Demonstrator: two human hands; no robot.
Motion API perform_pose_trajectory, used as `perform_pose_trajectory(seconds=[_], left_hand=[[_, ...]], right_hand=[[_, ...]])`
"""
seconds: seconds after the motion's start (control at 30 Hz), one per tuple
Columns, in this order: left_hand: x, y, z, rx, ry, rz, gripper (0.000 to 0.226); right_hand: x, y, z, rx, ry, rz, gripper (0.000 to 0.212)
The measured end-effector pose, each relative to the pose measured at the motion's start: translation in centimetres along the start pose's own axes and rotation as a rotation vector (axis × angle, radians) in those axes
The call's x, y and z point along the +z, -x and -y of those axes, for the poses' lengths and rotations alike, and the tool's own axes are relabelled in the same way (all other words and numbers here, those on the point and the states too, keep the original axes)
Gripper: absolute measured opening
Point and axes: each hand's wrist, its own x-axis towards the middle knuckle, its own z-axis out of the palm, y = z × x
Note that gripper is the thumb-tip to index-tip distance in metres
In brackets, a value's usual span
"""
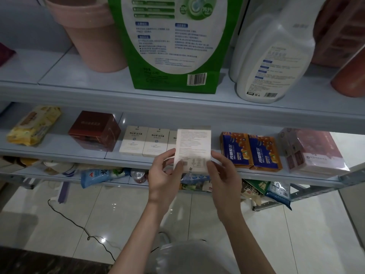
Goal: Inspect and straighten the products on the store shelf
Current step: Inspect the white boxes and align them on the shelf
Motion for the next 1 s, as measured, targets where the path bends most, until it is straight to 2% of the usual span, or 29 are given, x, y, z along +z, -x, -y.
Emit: perform_pose_trajectory(seconds=[0.17, 0.43, 0.67, 0.9, 1.0], left_hand=[[-0.14, 0.09, -0.26, -0.029, 0.113, 0.039, 0.033], [-0.24, 0.13, -0.39, -0.001, 0.141, 0.067, 0.028], [-0.39, 0.12, -0.05, -0.033, 0.136, 0.045, 0.025], [-0.19, 0.08, 0.04, -0.076, 0.154, -0.002, 0.025], [-0.28, 0.01, 0.14, -0.086, 0.173, -0.002, 0.026]], right_hand=[[-0.28, -0.48, 0.35, 0.131, -0.18, -0.048, 0.023], [-0.45, -0.53, 0.27, 0.19, -0.222, -0.092, 0.024], [-0.51, -0.39, 0.16, 0.156, -0.206, -0.07, 0.023], [-0.44, -0.3, 0.07, -0.035, -0.13, 0.011, 0.026], [-0.28, -0.11, 0.35, -0.01, -0.126, 0.01, 0.022]])
